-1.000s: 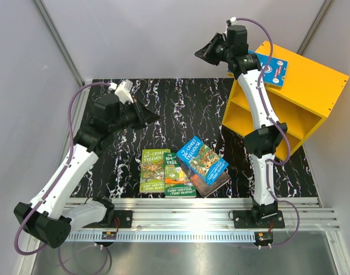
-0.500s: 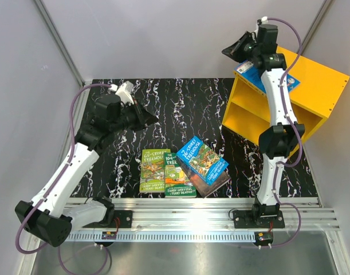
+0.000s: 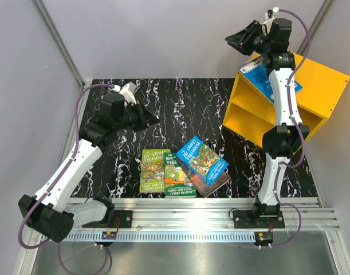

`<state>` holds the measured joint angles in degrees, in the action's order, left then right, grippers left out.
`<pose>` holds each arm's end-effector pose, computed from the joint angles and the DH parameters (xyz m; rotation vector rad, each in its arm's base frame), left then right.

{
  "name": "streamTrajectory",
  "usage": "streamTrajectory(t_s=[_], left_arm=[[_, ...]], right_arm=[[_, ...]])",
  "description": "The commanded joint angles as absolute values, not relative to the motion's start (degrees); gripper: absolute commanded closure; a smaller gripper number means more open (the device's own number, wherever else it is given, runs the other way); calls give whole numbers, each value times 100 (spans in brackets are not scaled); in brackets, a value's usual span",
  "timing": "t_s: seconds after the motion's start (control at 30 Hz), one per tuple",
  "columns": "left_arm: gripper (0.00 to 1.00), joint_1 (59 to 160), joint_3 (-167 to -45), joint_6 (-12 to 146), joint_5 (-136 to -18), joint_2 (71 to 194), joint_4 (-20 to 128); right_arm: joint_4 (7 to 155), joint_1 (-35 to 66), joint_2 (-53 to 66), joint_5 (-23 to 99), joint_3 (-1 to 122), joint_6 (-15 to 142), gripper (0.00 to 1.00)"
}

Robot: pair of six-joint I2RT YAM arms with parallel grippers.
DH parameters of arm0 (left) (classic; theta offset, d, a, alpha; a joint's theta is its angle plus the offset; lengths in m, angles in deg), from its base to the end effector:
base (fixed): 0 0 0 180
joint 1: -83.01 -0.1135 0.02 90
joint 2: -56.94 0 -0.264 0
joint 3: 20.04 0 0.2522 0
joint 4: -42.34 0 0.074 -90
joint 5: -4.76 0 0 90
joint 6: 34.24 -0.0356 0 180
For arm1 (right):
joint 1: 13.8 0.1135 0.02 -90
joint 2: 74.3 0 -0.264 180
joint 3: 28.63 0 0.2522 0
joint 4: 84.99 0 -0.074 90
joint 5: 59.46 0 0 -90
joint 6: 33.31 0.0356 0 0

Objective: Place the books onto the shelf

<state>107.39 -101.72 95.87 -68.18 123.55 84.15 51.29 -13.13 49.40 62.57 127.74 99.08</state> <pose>0.2281 -0.1149 0.3728 -0.0979 2.1661 -0.9834 0.4808 0.0245 0.4493 0.2436 1.8355 1.0258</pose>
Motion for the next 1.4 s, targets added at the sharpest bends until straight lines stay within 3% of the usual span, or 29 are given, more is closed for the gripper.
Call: streamTrajectory(t_s=[0.0,0.1,0.17,0.33,0.5,0.63,0.67,0.87,0.97,1.07,1.27,1.37], left_arm=[[87,10709,-10429,9610,-6933,12347,8501],[87,10709,-10429,9601,-7012,12338,8571],[88,10709,-10429,9601,-7047,12330,8607],[88,10718,-10464,9566,-7109,12365,8659],[89,10709,-10508,9540,-7100,12426,8730],[90,10709,-10570,9513,-7057,12461,8721],[91,10709,-10578,9513,-7039,12505,8721],[96,10709,-10482,9531,-6890,12523,8668],[100,10727,-10421,9522,-6828,12523,8677],[100,10771,-10298,9522,-6837,12453,8669],[100,10868,-10007,9592,-6872,12233,8642],[100,10885,-9955,9584,-6907,12111,8730]], right_arm=[[6566,-1292,5094,7052,13094,10676,62],[7464,-1257,5358,7386,13382,11485,43],[7824,-1187,5551,7536,13716,11899,37],[7905,-967,5403,7651,13824,12041,32],[7563,-581,4534,7896,12825,11901,32],[6474,-343,3629,7670,11980,10884,48],[6272,-334,3201,7625,11447,10794,56],[5526,-343,1688,7440,9617,10073,76],[4674,-334,1046,6984,9246,9616,98],[3831,-334,570,6377,8885,9107,100],[1748,-334,656,4682,9525,8209,100],[1385,-334,735,4066,9596,8051,100]])
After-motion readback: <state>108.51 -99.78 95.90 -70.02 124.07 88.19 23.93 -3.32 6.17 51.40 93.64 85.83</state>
